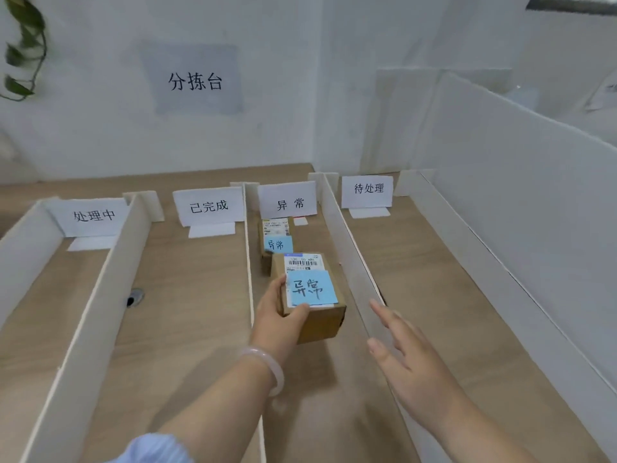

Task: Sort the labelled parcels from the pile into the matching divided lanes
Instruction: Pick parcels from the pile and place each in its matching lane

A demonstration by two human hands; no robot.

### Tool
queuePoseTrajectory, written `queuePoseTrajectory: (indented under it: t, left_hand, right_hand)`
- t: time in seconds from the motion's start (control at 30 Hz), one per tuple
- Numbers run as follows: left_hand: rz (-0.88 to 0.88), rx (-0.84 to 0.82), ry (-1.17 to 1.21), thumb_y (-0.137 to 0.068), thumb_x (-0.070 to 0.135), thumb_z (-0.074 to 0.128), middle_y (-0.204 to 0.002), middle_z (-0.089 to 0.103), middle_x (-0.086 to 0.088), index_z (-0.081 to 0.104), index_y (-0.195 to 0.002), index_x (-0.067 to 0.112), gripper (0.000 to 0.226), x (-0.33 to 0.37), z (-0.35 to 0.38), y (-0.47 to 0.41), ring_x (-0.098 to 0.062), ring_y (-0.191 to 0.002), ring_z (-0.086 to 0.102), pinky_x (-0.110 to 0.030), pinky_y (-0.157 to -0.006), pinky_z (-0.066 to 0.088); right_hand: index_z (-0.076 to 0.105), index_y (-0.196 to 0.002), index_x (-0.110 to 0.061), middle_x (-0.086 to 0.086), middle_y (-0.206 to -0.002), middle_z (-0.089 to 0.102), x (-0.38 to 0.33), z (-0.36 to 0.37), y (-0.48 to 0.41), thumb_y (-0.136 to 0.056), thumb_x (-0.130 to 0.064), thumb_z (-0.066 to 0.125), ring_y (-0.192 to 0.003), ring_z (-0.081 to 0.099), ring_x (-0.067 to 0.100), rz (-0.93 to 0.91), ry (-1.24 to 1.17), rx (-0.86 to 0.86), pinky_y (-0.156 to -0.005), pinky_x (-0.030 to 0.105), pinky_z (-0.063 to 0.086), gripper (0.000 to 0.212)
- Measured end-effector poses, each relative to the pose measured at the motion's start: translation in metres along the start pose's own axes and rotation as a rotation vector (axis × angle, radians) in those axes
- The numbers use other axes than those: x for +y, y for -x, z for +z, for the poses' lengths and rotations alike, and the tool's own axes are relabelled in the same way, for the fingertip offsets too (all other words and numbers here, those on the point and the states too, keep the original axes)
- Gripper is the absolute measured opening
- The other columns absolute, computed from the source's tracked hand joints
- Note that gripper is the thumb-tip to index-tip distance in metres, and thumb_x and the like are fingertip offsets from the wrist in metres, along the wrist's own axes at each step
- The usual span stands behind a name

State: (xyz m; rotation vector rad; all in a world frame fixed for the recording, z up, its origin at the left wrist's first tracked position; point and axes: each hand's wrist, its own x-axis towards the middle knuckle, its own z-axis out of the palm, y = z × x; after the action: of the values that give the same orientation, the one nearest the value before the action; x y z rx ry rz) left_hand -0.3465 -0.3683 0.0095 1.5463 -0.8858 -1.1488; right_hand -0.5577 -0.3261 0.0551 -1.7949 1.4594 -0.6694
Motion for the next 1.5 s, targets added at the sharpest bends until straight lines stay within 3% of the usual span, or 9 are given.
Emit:
queuePoseTrajectory:
  t: [0.1, 0.23, 0.47, 0.57, 0.77, 0.97, 1.1, 1.27, 1.5]
  left_hand:
    - [0.045, 0.054, -0.032, -0.087, 0.017, 0.066, -0.125, 0.059, 0.017, 0.046, -0.123, 0.05, 0.053, 0.011, 0.002, -0.045, -0.002, -0.11, 0.06, -0.026, -0.091, 0.053]
    - [0.08, 0.112, -0.081, -0.092, 0.014, 0.062, -0.114, 0.053, 0.021, 0.043, -0.133, 0.041, 0.053, 0.036, 0.001, -0.114, 0.007, -0.097, 0.054, -0.007, -0.067, 0.04]
    - [0.08, 0.156, -0.161, -0.094, 0.02, 0.056, -0.125, 0.055, 0.014, 0.036, -0.143, 0.04, 0.057, 0.049, 0.001, -0.215, -0.015, -0.112, 0.054, -0.034, -0.094, 0.049]
    - [0.037, 0.181, -0.297, -0.096, 0.028, 0.05, -0.137, 0.052, 0.012, 0.03, -0.146, 0.045, 0.057, 0.035, 0.0, -0.239, -0.02, -0.115, 0.052, -0.033, -0.093, 0.045]
    - [0.042, 0.201, -0.436, -0.097, 0.033, 0.052, -0.144, 0.051, 0.006, 0.028, -0.15, 0.041, 0.059, 0.026, -0.006, -0.251, -0.022, -0.122, 0.053, -0.031, -0.095, 0.044]
    - [0.228, 0.106, -0.669, -0.095, 0.036, 0.057, -0.147, 0.046, 0.004, 0.03, -0.152, 0.03, 0.063, 0.045, -0.022, -0.211, -0.018, -0.136, 0.041, -0.038, -0.113, 0.035]
    - [0.354, 0.065, -0.937, -0.094, 0.045, 0.056, -0.159, 0.028, 0.004, 0.029, -0.152, 0.032, 0.066, 0.047, -0.035, -0.146, -0.017, -0.145, 0.025, -0.037, -0.12, 0.024]
    - [0.539, 0.108, -1.192, -0.085, 0.063, 0.041, -0.15, 0.045, -0.004, 0.046, -0.145, 0.026, 0.071, 0.043, -0.06, -0.037, -0.026, -0.135, 0.044, -0.044, -0.108, 0.04]
    - [0.602, 0.246, -1.256, -0.08, 0.061, 0.052, -0.143, 0.053, -0.006, 0.048, -0.139, 0.03, 0.067, 0.037, -0.137, 0.097, -0.03, -0.127, 0.054, -0.051, -0.098, 0.049]
  right_hand:
    - [0.03, -0.136, -0.06, -0.041, -0.141, 0.026, 0.016, -0.013, -0.033, -0.096, -0.04, 0.049, -0.133, 0.02, -0.02, -0.017, 0.015, -0.036, -0.116, 0.024, 0.024, 0.048]
    - [0.031, -0.136, -0.061, -0.04, -0.143, 0.028, 0.034, -0.02, -0.078, -0.092, -0.051, 0.045, -0.134, 0.02, -0.02, -0.077, 0.061, -0.059, -0.115, 0.024, 0.026, 0.048]
    - [0.013, -0.133, -0.071, -0.047, -0.141, 0.021, 0.057, -0.011, -0.134, -0.076, -0.074, 0.033, -0.136, 0.021, -0.017, -0.159, 0.038, -0.066, -0.11, 0.02, 0.026, 0.061]
    - [0.015, -0.133, -0.071, -0.047, -0.142, 0.02, 0.065, -0.005, -0.14, -0.071, -0.087, 0.032, -0.135, 0.023, -0.017, -0.163, 0.022, -0.074, -0.11, 0.02, 0.027, 0.067]
    - [0.003, -0.132, -0.074, -0.048, -0.145, 0.007, 0.072, 0.002, -0.138, -0.068, -0.094, 0.017, -0.136, 0.014, -0.02, -0.14, 0.097, -0.117, -0.1, -0.003, 0.015, 0.069]
    - [-0.005, -0.127, -0.08, -0.048, -0.145, 0.004, 0.057, 0.0, -0.135, -0.059, -0.099, 0.009, -0.136, 0.003, -0.021, -0.142, 0.238, -0.174, -0.11, 0.014, 0.015, 0.073]
    - [0.003, -0.143, -0.059, -0.037, -0.149, -0.006, 0.026, 0.002, -0.123, -0.088, -0.07, 0.036, -0.137, -0.008, -0.014, -0.179, 0.373, -0.222, -0.116, 0.02, 0.005, 0.064]
    - [-0.005, -0.149, -0.049, -0.023, -0.158, -0.012, -0.01, 0.023, -0.095, -0.087, -0.071, 0.035, -0.147, -0.012, 0.004, -0.26, 0.474, -0.271, -0.12, 0.029, -0.001, 0.077]
    - [0.0, -0.151, -0.045, -0.014, -0.162, -0.007, -0.078, 0.072, -0.021, -0.064, -0.079, 0.012, -0.148, -0.012, 0.007, -0.473, 0.528, -0.262, -0.117, 0.029, -0.012, 0.094]
